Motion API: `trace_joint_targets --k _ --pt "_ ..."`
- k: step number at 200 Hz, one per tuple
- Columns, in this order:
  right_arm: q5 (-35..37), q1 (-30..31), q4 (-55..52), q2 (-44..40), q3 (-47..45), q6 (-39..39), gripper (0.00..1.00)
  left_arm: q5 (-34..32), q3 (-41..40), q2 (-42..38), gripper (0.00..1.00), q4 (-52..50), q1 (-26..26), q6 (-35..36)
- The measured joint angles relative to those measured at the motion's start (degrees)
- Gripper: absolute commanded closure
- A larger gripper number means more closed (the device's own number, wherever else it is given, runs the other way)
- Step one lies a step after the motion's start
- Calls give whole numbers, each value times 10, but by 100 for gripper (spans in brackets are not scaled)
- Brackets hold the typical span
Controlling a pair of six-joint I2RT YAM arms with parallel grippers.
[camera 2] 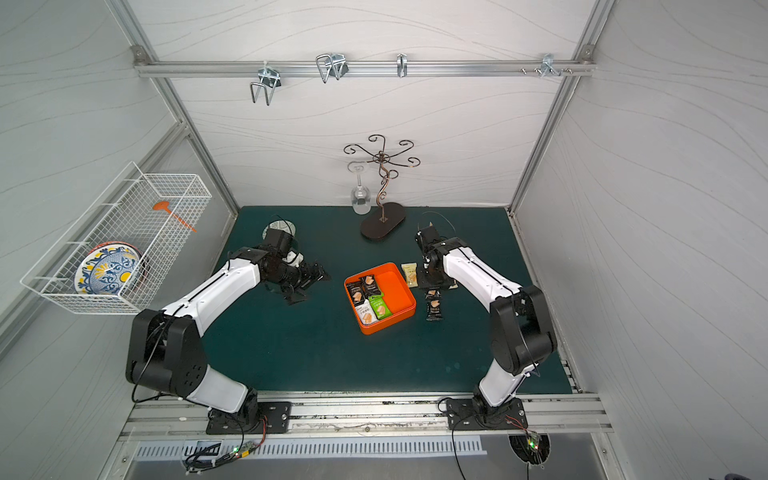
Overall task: Take the cookies out of the storage box
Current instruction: Place the cookie at the center of the board.
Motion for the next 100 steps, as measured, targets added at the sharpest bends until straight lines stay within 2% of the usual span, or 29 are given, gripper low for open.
trace_joint_targets --k 36,100 --pt "6 -55 15 -17 -52 6 60 3 15 15 3 -6 -3 7" --pt "7 -85 56 -9 -108 10 60 6 21 24 3 -9 -7 8"
